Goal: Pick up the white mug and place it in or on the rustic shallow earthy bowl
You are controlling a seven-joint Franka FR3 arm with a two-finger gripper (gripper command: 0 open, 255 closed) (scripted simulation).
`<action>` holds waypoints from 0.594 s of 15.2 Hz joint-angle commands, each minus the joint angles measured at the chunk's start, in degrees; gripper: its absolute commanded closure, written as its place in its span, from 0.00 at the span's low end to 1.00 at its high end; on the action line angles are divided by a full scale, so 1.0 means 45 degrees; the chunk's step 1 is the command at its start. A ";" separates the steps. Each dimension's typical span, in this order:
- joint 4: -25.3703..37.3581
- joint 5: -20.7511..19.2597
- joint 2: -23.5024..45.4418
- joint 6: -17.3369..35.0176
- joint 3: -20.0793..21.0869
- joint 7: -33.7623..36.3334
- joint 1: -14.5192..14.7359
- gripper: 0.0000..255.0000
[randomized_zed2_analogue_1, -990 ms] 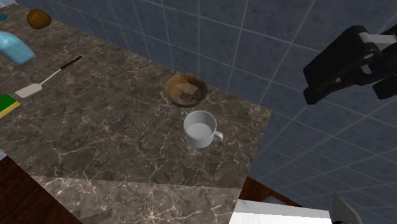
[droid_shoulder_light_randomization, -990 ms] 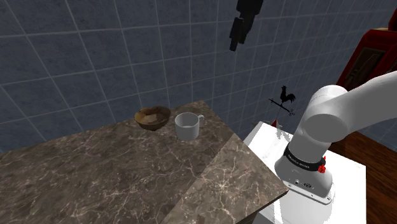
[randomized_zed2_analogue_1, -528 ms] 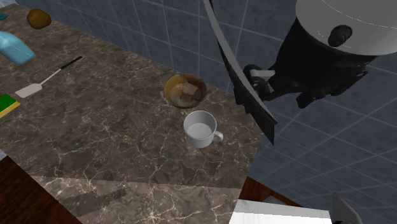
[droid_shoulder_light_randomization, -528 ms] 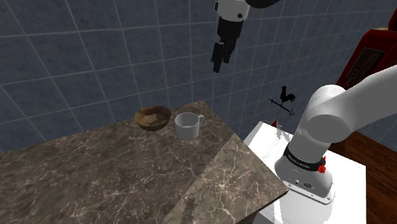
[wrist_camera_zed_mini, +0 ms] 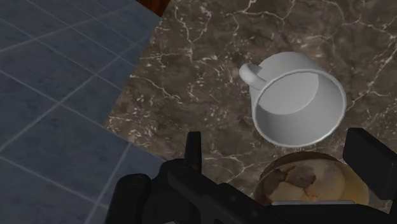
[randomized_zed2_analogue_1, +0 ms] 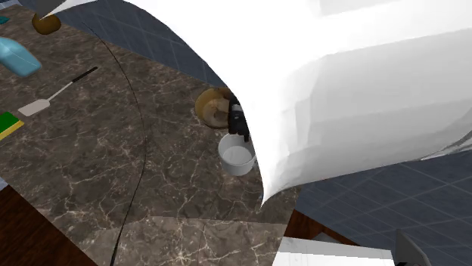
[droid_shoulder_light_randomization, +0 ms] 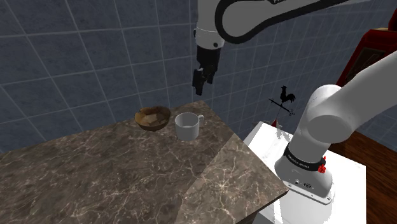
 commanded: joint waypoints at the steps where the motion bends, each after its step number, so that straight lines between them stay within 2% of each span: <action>1: -0.0102 0.0060 0.0676 0.0671 0.0456 0.0439 0.0093 0.00; 9: 0.0465 -0.0481 0.3938 0.2822 0.2179 0.2384 0.0187 0.00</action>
